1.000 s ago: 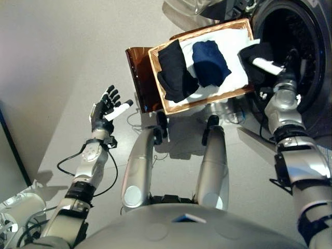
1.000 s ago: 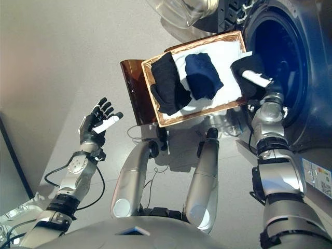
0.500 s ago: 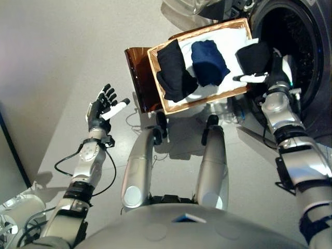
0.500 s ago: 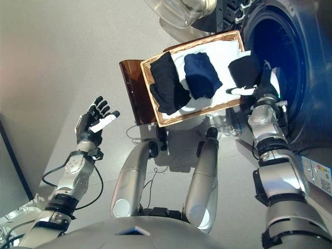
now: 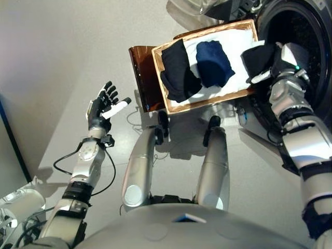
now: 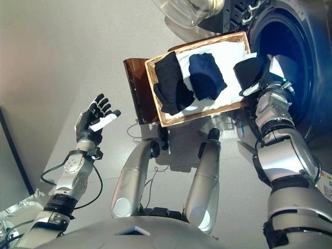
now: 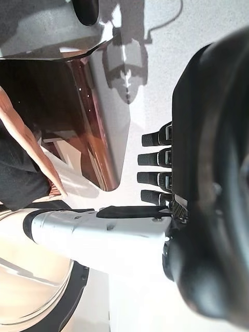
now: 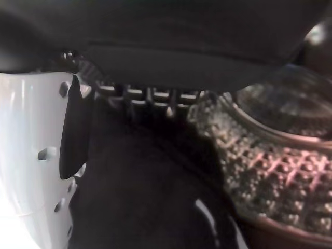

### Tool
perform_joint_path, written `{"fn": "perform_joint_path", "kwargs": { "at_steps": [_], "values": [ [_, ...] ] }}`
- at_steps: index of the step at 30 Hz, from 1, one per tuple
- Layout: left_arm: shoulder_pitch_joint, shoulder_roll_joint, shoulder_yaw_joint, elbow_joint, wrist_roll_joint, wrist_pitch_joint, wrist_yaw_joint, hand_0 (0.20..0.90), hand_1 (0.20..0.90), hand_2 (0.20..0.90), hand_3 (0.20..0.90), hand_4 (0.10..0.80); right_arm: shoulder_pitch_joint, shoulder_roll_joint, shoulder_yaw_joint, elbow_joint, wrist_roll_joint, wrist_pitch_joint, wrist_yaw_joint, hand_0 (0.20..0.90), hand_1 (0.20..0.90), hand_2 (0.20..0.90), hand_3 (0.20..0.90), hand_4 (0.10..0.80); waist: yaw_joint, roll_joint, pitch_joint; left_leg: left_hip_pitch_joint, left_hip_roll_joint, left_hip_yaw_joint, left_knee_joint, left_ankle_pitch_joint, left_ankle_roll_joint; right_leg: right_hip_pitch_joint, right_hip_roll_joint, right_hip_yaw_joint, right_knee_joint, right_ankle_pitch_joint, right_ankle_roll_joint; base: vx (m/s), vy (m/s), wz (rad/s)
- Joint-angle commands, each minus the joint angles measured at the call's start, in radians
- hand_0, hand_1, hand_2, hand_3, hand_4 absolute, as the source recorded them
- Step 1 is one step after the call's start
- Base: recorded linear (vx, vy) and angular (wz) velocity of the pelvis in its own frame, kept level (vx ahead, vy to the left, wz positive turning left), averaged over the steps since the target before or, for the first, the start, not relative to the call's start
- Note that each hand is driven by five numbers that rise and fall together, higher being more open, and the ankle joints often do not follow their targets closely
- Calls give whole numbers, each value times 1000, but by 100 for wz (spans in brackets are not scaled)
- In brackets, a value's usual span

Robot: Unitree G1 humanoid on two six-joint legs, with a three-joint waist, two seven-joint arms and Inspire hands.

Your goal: Pick up the clothes and place them into the washing machine

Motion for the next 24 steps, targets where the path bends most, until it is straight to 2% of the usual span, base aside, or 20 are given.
{"fn": "perform_joint_path", "kwargs": {
  "at_steps": [1,4,5,6,7,8,20,24],
  "values": [
    [39,60,61,-104,20,-59,1,900,900,900,900,800,-146,-73,82,24,-74,22,2,900,900,900,900,800,25,-6,-67,54,5,-51,-38,-60,-90,7,18,-26,-79,67,-59,0,0,0],
    [51,67,69,-125,20,-53,-7,900,900,900,900,800,-160,-73,115,78,-105,32,52,900,900,900,900,800,31,-2,-64,44,3,-54,-39,-56,-92,0,15,-28,-77,67,-59,0,0,0],
    [51,67,70,-126,20,-52,-7,900,900,900,900,800,-161,-73,116,78,-105,31,52,815,815,815,815,739,30,-1,-65,43,3,-54,-39,-56,-92,0,15,-28,-77,67,-59,-8,-20,7],
    [57,72,74,-135,21,-47,-17,900,900,900,900,800,-165,-69,126,107,-108,34,81,398,398,398,398,441,32,1,-62,40,0,-56,-39,-54,-92,-3,14,-29,-76,67,-59,-4,-10,6],
    [57,72,75,-136,21,-47,-17,900,900,900,900,800,-166,-69,126,108,-107,34,81,398,398,398,398,441,32,1,-62,40,0,-56,-39,-54,-92,-3,14,-29,-76,67,-59,-1,-11,5],
    [59,72,80,-141,19,-45,-22,900,900,900,900,800,-169,-70,129,122,-102,31,93,200,200,200,200,300,34,2,-60,39,0,-55,-39,-52,-92,-6,12,-29,-73,67,-59,0,0,0],
    [48,64,97,-130,27,-38,-22,900,900,900,900,800,-166,-69,134,132,-112,29,124,200,200,200,200,300,36,-2,-62,29,-4,-56,-28,-56,-87,-23,14,-23,-56,65,-61,0,0,0],
    [47,58,110,-127,29,-33,-7,900,900,900,900,800,-161,-65,80,129,-42,37,96,200,200,200,200,300,29,-4,-62,26,-3,-55,-26,-57,-86,-26,15,-23,-55,65,-63,0,0,0]
  ]
}}
